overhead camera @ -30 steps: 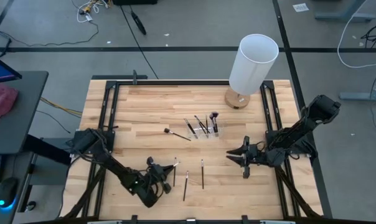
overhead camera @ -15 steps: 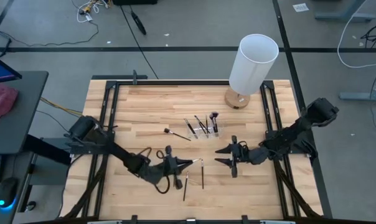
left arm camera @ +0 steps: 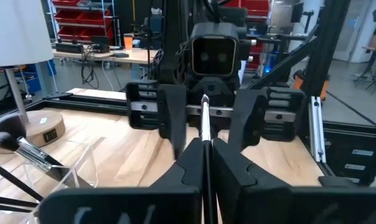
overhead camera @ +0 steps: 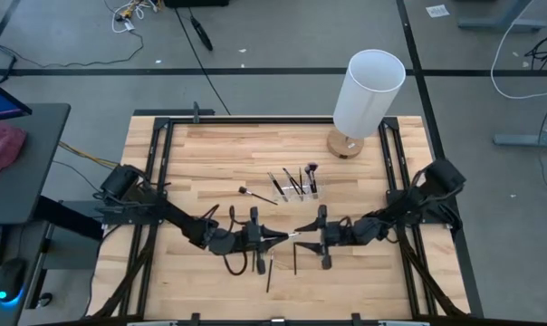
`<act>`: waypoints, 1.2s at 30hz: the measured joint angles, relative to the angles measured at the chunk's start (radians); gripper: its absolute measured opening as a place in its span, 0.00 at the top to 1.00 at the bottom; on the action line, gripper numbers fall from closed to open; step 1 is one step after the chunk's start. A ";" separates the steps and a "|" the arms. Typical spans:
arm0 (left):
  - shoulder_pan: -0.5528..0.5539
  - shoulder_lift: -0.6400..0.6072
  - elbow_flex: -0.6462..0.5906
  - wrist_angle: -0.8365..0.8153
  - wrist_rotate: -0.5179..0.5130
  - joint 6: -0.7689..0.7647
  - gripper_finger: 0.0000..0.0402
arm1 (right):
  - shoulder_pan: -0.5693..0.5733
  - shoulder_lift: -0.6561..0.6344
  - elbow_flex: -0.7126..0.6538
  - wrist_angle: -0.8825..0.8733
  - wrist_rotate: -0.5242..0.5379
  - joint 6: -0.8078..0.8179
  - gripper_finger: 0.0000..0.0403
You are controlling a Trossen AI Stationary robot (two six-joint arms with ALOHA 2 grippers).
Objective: Pick & Place Makeup Supplies
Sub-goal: Put the black makeup brush into the transparent organizer
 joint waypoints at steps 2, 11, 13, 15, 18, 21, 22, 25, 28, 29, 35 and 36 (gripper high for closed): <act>-0.001 0.000 0.000 -0.001 0.001 0.000 0.95 | -0.006 0.024 0.039 0.000 0.022 -0.008 0.56; -0.003 0.000 0.000 -0.002 0.001 0.013 0.95 | -0.003 0.041 0.073 0.055 0.037 -0.051 0.56; -0.003 0.000 0.000 -0.002 0.001 0.012 0.95 | -0.003 0.041 0.073 0.063 0.036 -0.057 0.57; -0.003 0.001 0.000 -0.002 0.001 0.013 0.94 | -0.003 0.041 0.073 0.070 0.036 -0.058 0.59; -0.003 0.002 0.000 -0.002 0.001 0.012 0.94 | -0.003 0.041 0.073 0.079 0.033 -0.059 0.64; -0.003 0.002 0.000 -0.003 0.001 0.012 0.95 | -0.003 0.041 0.073 0.087 0.019 -0.066 0.70; -0.003 0.002 0.000 -0.003 0.001 0.011 0.94 | -0.003 0.041 0.073 0.087 0.010 -0.066 0.72; -0.003 0.002 0.000 -0.003 0.003 0.009 0.93 | -0.003 0.041 0.073 0.086 0.000 -0.068 0.81; -0.004 0.002 0.000 -0.004 0.002 0.000 0.92 | -0.003 0.041 0.073 0.081 -0.003 -0.074 0.93; -0.004 0.002 0.000 -0.004 0.003 -0.001 0.91 | -0.002 0.041 0.073 0.079 -0.002 -0.082 0.96; -0.005 -0.003 0.000 -0.040 -0.030 0.000 0.81 | 0.019 -0.009 0.073 -0.052 0.097 -0.080 0.97; -0.008 -0.013 0.000 -0.066 -0.035 0.000 0.78 | 0.024 -0.035 0.073 -0.115 0.120 -0.068 0.97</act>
